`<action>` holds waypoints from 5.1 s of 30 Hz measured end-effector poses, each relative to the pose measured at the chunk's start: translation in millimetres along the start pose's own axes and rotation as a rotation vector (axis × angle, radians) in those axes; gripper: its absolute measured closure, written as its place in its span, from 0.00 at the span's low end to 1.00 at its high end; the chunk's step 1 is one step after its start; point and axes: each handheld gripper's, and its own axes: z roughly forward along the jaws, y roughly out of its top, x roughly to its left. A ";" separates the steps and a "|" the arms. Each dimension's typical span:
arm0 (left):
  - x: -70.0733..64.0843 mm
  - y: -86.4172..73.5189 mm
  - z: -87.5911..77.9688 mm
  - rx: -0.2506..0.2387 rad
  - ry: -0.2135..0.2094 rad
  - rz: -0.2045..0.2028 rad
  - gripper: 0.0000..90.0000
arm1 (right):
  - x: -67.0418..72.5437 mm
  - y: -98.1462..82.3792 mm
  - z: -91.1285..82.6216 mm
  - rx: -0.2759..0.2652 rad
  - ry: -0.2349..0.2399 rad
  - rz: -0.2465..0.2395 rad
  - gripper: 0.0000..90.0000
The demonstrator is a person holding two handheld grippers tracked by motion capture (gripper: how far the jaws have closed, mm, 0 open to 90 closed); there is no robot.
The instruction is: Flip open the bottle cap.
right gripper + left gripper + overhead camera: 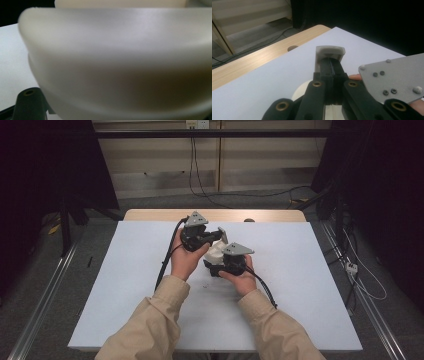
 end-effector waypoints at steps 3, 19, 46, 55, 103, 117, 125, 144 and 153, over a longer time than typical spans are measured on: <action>0.1 1.1 1.6 -0.004 -0.001 0.002 1.00 | 0.0 0.0 0.0 0.000 0.000 -0.001 0.21; 1.1 6.8 9.0 0.003 -0.006 0.020 1.00 | 0.3 0.1 0.0 0.002 -0.003 0.001 0.21; 2.3 11.3 24.6 0.010 -0.030 0.020 1.00 | 0.0 0.1 0.2 0.003 0.000 0.006 0.21; 2.8 11.4 28.2 0.015 -0.037 0.020 1.00 | -0.2 0.2 0.2 0.003 0.000 0.008 0.21; 8.2 8.6 46.3 0.048 -0.056 0.016 1.00 | -0.5 0.2 0.4 0.003 0.000 0.008 0.21; 8.8 9.2 48.0 0.052 -0.062 0.026 1.00 | -1.1 0.1 0.2 0.003 -0.001 0.012 0.21; 8.1 8.9 50.8 0.056 -0.065 0.028 1.00 | -0.6 0.1 0.4 0.004 -0.003 0.008 0.21; 9.2 8.1 54.2 0.064 -0.077 0.027 1.00 | -0.3 0.1 0.5 0.004 -0.003 0.006 0.21; 9.5 7.3 55.6 0.069 -0.077 0.023 1.00 | -0.3 0.1 0.5 0.004 -0.003 0.007 0.21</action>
